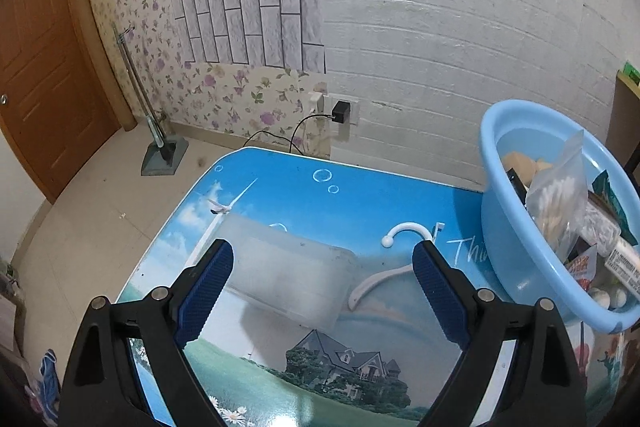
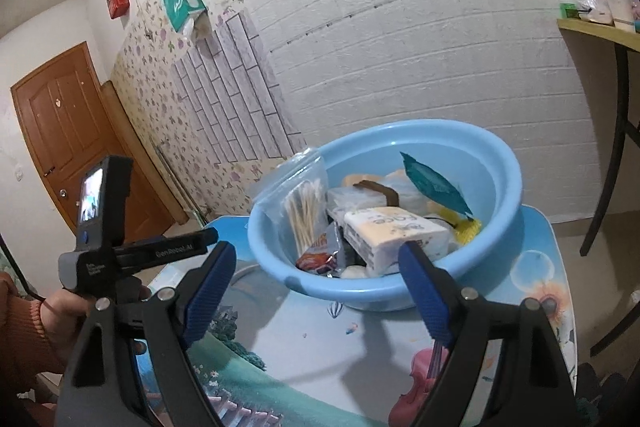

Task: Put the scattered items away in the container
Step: 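Move the left tool toward the clear plastic box while the right tool approaches the white hanger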

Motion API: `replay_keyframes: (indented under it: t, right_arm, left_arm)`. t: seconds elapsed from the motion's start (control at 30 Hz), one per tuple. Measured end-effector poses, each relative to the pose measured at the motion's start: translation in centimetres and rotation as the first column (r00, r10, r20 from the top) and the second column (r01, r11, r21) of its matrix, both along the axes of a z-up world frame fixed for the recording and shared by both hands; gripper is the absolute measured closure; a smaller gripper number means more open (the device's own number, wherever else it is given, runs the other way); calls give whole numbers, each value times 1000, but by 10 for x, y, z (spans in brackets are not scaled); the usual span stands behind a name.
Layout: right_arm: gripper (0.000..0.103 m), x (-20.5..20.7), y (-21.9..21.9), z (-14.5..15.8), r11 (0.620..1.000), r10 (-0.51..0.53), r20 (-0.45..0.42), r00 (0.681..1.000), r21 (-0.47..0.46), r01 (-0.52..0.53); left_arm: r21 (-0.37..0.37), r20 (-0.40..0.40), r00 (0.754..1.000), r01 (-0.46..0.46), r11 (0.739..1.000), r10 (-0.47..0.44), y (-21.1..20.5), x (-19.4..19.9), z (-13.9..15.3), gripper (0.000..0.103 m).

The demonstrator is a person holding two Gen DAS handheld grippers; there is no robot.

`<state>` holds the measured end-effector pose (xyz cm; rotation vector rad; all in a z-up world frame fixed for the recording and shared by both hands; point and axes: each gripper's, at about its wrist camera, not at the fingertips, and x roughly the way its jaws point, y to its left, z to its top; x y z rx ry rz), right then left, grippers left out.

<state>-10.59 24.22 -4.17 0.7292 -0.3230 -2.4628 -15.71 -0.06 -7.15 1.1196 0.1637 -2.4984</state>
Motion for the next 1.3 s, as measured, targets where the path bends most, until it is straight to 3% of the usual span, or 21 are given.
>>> replay_keyframes:
  t: [0.27, 0.63, 0.8, 1.03, 1.17, 1.3]
  right_arm:
    - [18, 1, 0, 0, 1000, -1, 2, 1000, 0, 1]
    - [18, 12, -24, 18, 996, -28, 0, 1000, 87, 28]
    - [18, 21, -49, 26, 989, -30, 14, 999, 146, 27]
    - [18, 40, -86, 39, 987, -52, 21, 998, 153, 49]
    - [18, 52, -104, 39, 975, -110, -11, 994, 195, 110]
    - [18, 56, -110, 32, 981, -111, 14, 994, 164, 107]
  left_arm:
    - [-11, -6, 1000, 28, 1000, -28, 1, 2, 4, 12]
    - [-32, -29, 990, 137, 990, -138, -20, 30, 2, 12]
    - [51, -41, 996, 81, 995, -79, -57, 61, -3, 12]
    - [36, -36, 998, 55, 998, -54, -94, 90, -8, 12]
    - [17, -44, 992, 116, 993, -115, -105, 93, -11, 12]
    - [-16, -21, 976, 216, 976, -216, -102, 90, -12, 12]
